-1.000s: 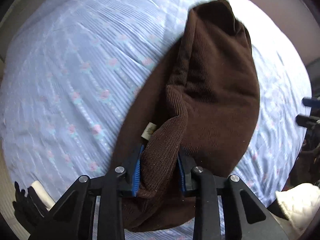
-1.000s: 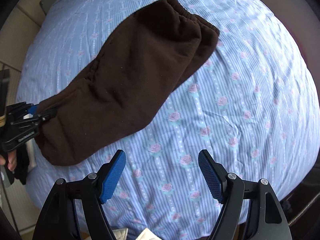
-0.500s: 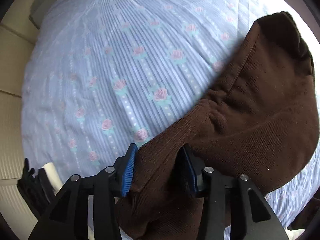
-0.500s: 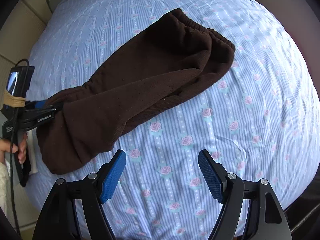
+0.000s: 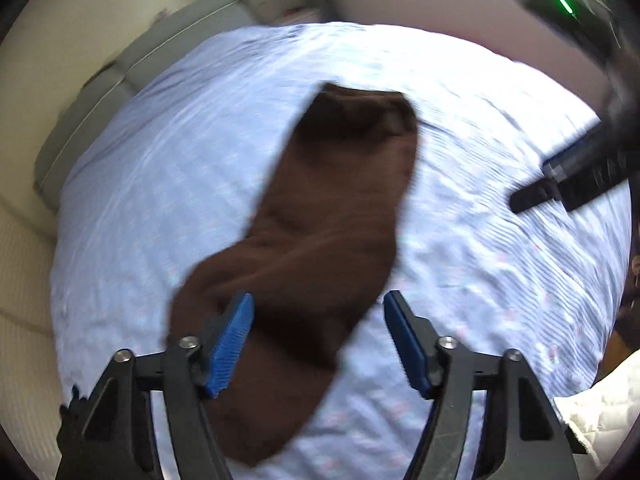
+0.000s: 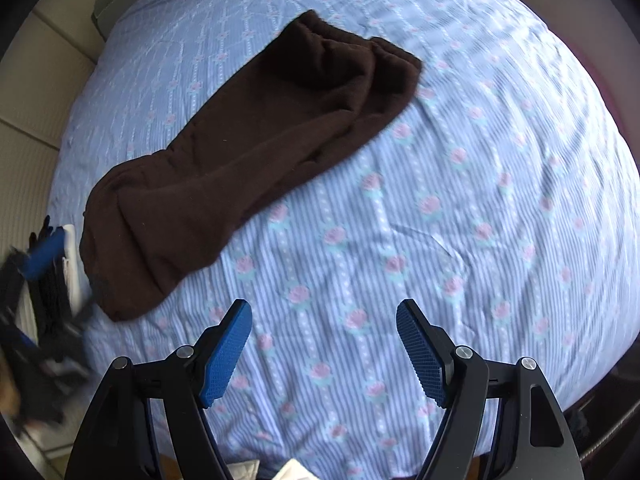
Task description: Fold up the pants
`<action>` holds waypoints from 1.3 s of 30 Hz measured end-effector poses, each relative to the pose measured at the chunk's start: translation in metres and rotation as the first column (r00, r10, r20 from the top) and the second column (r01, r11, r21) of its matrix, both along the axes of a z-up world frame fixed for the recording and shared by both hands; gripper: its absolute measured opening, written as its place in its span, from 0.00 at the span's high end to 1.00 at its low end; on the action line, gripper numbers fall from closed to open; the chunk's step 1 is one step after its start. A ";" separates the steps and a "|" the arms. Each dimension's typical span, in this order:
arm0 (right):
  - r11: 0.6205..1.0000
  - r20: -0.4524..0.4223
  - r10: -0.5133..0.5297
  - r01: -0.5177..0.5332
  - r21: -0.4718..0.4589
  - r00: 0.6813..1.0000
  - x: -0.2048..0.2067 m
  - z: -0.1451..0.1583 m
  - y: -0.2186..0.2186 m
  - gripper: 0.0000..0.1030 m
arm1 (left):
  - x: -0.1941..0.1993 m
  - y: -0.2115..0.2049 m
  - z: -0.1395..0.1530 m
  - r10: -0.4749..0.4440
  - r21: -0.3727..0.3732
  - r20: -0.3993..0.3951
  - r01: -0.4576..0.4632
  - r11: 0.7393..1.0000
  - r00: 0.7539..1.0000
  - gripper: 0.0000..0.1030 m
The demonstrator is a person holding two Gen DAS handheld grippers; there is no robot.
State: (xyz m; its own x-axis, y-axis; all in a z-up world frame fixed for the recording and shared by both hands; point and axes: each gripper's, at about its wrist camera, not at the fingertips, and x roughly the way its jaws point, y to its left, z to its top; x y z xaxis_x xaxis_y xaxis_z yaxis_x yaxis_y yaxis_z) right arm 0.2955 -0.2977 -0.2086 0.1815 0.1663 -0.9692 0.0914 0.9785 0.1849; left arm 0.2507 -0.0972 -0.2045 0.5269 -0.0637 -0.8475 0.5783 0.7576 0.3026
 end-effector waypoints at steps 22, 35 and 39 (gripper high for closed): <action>0.968 0.152 0.147 -0.174 0.182 0.977 -0.019 -0.011 -0.032 0.28 | 0.126 0.022 -0.019 0.277 -0.099 -0.217 -0.303 0.948 0.936 0.74; 0.753 0.293 0.550 -0.616 0.231 0.782 0.077 -0.002 0.099 0.50 | 0.163 0.079 0.000 0.338 -0.213 -0.293 -0.406 0.889 0.894 0.79; 0.716 0.299 0.587 -0.655 0.243 0.752 0.095 -0.003 0.127 0.50 | 0.166 0.104 0.006 0.379 -0.254 -0.310 -0.460 0.851 0.872 0.79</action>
State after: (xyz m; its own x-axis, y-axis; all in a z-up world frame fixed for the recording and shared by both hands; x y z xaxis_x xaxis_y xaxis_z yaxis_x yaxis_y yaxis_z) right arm 0.3906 -0.1704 -0.2119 0.0967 0.5924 -0.7998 -0.5854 0.6838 0.4357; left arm 0.4166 0.0073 -0.1980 0.3473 -0.1630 -0.9235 0.2061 0.9740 -0.0944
